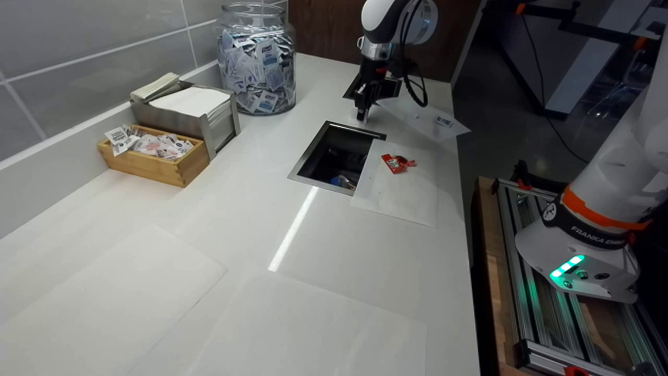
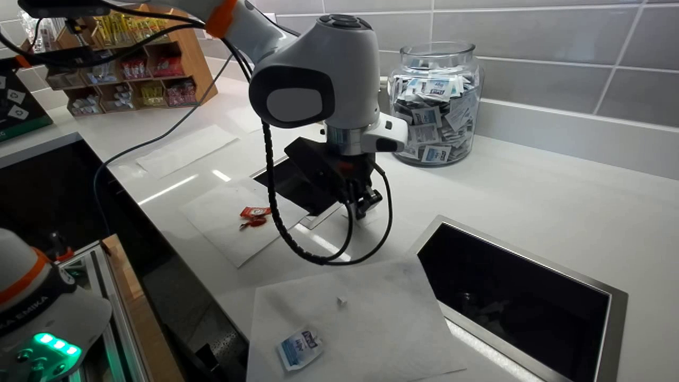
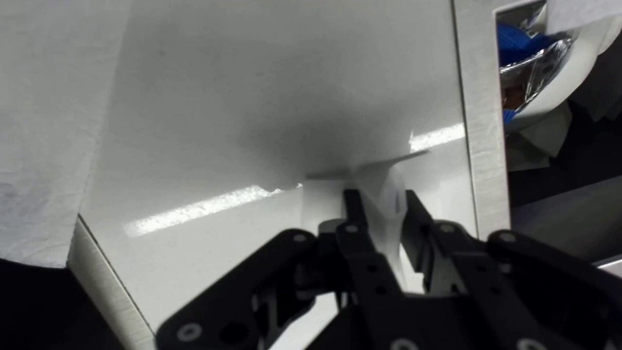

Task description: Fold the rectangular white serviette, pick up the rectangular white serviette and put it in the left bin

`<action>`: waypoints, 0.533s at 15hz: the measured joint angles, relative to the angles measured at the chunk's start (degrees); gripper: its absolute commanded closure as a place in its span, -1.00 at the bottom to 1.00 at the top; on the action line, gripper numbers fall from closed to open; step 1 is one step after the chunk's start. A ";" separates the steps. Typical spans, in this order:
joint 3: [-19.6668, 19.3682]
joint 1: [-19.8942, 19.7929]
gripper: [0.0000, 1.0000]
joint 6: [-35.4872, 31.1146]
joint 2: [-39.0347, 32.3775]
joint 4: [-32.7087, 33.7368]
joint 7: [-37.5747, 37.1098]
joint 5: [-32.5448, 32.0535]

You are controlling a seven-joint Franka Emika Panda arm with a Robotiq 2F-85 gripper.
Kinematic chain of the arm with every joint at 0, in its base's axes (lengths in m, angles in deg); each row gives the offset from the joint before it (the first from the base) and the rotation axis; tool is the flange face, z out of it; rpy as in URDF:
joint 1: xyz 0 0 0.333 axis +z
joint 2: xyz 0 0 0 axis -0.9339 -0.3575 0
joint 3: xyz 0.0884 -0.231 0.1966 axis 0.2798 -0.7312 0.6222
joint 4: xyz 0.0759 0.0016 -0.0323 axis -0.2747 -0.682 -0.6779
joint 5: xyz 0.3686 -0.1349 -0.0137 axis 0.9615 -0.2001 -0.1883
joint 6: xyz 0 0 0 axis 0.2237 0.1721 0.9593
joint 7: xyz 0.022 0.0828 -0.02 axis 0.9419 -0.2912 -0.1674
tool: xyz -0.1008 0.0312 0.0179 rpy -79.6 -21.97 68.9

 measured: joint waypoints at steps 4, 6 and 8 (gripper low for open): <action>-0.41 0.00 -0.74 0.50 2.32 -0.80 -2.83 0.03; -0.58 0.01 -0.98 1.85 3.55 -1.06 -4.58 0.40; -0.62 0.01 -1.00 4.17 4.61 -1.28 -6.07 1.86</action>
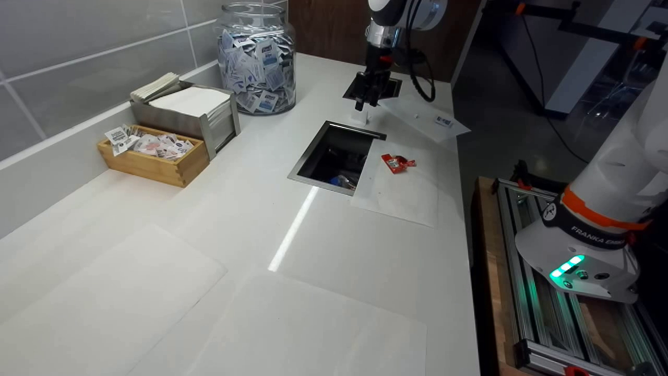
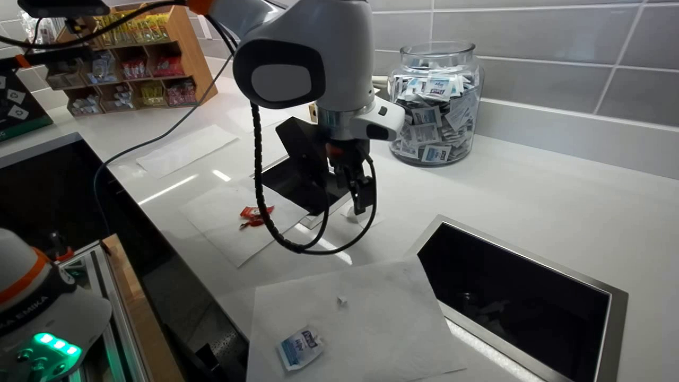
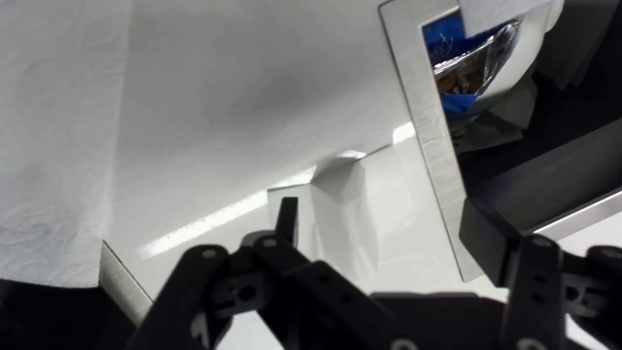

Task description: Fold the rectangular white serviette, pick up the rectangular white serviette and put it in the left bin

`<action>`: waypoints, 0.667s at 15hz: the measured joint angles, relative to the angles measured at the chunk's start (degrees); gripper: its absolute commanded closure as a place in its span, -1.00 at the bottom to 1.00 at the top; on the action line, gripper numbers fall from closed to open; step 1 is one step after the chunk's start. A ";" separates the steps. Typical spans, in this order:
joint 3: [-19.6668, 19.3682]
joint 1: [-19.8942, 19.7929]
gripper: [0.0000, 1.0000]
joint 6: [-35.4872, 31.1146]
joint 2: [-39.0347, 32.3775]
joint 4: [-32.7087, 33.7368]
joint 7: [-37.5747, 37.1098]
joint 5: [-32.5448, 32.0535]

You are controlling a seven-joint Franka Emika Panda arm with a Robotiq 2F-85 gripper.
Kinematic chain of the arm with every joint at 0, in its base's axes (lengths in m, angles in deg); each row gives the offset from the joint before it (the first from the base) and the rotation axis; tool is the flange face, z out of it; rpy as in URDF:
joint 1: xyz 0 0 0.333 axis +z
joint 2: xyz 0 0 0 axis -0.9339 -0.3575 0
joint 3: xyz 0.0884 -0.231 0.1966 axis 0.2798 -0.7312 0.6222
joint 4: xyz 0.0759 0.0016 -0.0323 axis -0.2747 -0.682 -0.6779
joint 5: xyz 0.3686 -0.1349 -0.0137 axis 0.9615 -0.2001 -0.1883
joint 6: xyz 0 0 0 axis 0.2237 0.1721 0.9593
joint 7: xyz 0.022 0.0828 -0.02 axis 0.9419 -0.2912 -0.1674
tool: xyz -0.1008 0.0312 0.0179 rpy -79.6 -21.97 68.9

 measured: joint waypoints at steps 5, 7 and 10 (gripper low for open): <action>-0.78 0.13 -1.00 6.20 1.44 -0.13 -5.18 3.74; -1.55 0.27 -1.00 6.40 1.41 -0.21 -8.84 3.85; -2.38 0.39 -1.00 6.40 1.10 -0.22 -13.59 3.88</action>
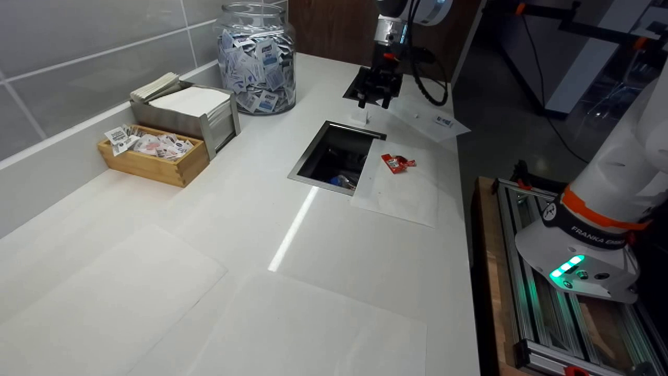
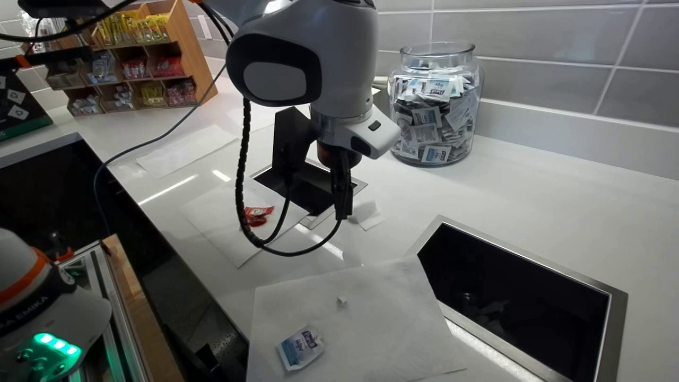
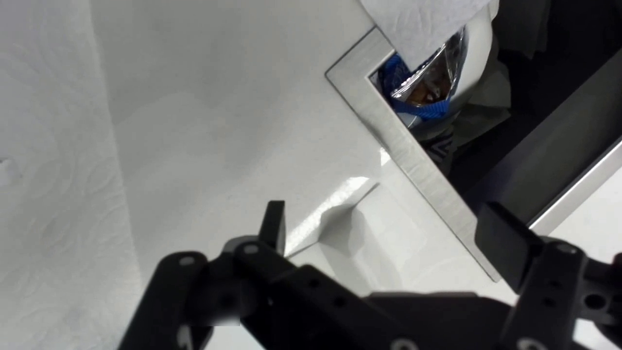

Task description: Fold the rectangular white serviette, pick up the rectangular white serviette and put it in the left bin

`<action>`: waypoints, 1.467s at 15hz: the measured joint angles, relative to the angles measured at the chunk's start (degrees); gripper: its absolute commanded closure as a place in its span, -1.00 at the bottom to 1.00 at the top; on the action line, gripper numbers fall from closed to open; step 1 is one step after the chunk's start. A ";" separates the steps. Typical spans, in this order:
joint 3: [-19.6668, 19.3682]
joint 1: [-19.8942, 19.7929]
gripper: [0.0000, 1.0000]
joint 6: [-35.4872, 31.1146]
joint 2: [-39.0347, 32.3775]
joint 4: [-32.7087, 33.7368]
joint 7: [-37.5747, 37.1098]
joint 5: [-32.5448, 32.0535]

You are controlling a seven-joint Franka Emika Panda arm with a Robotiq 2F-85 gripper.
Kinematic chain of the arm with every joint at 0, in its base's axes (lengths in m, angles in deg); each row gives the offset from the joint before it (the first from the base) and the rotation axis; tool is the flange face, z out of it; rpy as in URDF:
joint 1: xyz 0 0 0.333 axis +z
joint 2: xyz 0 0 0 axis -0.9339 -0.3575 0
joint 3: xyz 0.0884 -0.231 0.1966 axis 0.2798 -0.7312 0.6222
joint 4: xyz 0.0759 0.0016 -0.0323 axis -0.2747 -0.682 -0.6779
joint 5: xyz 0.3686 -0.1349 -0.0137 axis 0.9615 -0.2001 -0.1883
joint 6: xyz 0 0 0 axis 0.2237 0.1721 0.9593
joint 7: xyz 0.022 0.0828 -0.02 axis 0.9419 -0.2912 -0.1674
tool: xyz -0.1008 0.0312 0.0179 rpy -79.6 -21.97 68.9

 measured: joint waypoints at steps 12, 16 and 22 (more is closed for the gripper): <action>-0.77 -0.46 -1.00 -0.29 -3.99 2.88 -2.22 7.61; -0.75 -0.73 -1.00 -0.25 -5.95 5.07 -2.16 9.19; 0.41 -0.78 -1.00 3.32 -8.97 7.89 -1.22 11.76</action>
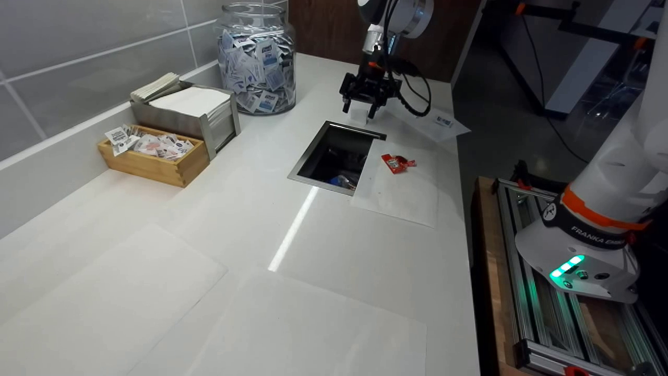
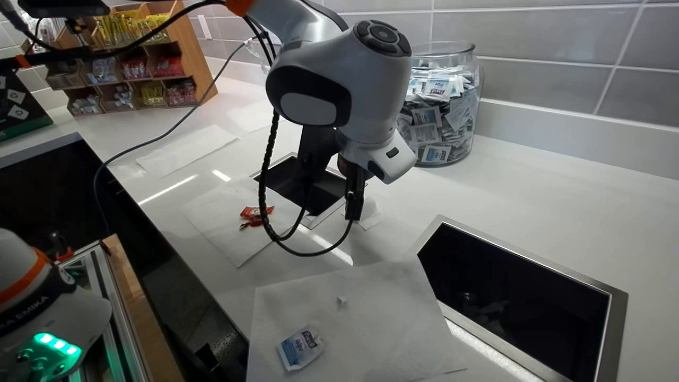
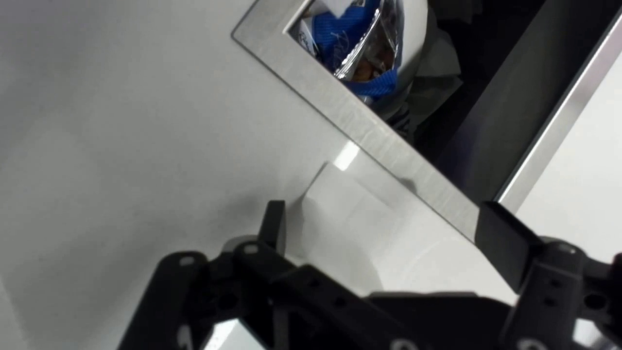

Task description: Fold the rectangular white serviette, pick up the rectangular white serviette and put it in the left bin

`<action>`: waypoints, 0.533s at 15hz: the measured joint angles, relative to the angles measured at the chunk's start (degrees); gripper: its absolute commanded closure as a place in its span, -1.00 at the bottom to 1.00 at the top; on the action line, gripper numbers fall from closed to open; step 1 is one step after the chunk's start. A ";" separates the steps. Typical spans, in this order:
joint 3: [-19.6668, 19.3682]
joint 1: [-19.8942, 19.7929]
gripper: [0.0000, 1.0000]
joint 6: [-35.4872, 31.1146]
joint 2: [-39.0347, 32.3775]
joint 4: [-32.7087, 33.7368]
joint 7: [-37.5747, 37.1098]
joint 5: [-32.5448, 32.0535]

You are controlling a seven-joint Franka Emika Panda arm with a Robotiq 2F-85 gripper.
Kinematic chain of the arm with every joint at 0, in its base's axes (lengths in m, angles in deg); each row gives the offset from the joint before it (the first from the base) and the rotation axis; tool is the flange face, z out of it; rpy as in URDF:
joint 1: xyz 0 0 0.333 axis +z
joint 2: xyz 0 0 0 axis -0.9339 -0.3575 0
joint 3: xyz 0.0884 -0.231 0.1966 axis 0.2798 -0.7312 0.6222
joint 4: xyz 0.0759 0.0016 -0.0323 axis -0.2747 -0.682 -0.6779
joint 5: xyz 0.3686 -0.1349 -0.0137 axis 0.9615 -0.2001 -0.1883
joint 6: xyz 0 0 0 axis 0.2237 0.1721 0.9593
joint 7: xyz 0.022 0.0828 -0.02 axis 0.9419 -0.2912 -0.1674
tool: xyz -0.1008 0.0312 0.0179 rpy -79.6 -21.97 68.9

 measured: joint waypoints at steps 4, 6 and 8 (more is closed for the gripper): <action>0.30 -0.01 -1.00 1.78 -1.44 1.30 0.16 0.49; 0.30 -0.08 -1.00 1.78 -1.79 1.73 0.22 0.49; 0.21 -0.15 -1.00 1.69 -2.07 2.24 0.26 0.38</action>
